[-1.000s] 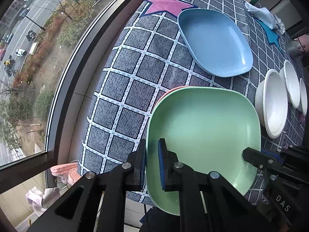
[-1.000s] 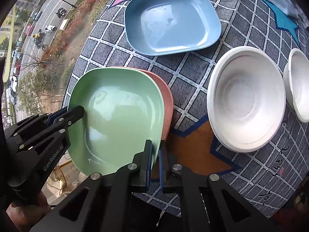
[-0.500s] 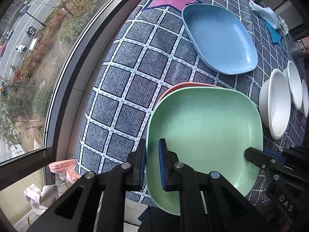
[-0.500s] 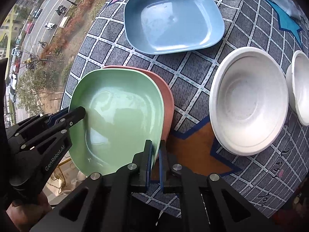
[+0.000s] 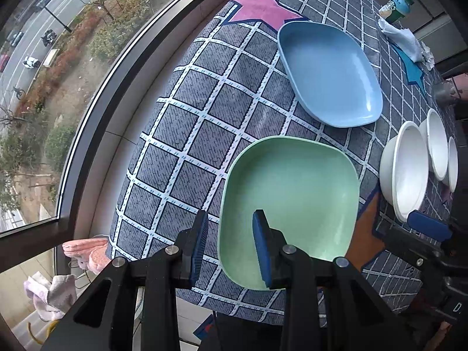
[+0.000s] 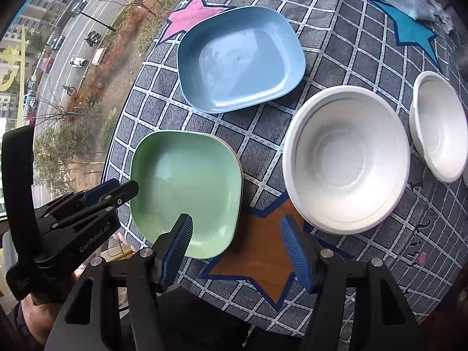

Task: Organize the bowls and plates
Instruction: 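Lower the green plate onto the pink plate and open the right tool, then raise both tools away from the stacked plates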

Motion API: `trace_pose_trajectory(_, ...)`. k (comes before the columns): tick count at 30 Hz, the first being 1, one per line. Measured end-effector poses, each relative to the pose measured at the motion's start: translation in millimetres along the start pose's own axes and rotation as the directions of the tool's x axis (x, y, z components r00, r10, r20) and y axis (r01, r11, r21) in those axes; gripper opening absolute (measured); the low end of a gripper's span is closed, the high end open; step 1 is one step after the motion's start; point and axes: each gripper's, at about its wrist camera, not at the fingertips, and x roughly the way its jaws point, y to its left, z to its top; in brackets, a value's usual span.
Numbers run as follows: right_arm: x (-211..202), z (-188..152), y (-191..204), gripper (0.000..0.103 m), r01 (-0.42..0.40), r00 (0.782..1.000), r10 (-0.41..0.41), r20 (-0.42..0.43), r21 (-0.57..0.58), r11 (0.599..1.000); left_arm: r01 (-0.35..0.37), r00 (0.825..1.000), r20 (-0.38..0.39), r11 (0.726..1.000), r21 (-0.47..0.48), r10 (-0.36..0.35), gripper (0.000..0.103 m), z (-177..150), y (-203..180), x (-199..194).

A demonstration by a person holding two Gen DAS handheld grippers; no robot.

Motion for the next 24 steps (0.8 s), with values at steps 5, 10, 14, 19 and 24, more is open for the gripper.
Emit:
trace_pose_trajectory(5,-19.5,-3.5,-23.1,0.065,0.008,0.999,-0.01,0.046,0.04,0.999,0.027,0.999,0.019,1.0,0.017,-0.027,0.035,3.7,-14.4,-8.1)
trace_pose_trajectory(10,-29.6,-6.8,-52.8,0.065,0.028,0.998,-0.037,0.06,0.131,0.991,0.062,0.998,0.017,0.998,0.028,-0.062,0.035,9.0,-32.6,-10.3)
trace_pose_trajectory(14,-35.9,-12.5,-73.5,0.065,0.043,0.996,-0.055,0.063,0.18,0.983,0.069,0.997,0.015,0.996,0.057,-0.07,0.035,12.9,-49.9,-10.1)
trace_pose_trajectory(19,-44.3,-19.0,-85.4,0.065,0.052,0.995,-0.069,0.075,0.205,0.977,0.084,0.996,0.009,0.993,0.083,-0.085,0.035,14.1,-62.3,-10.4)
trace_pose_trajectory(24,-53.6,-26.4,-96.9,0.065,0.064,0.992,-0.086,0.087,0.23,0.971,0.093,0.996,0.004,0.99,0.108,-0.094,0.042,13.6,-78.8,-12.6)
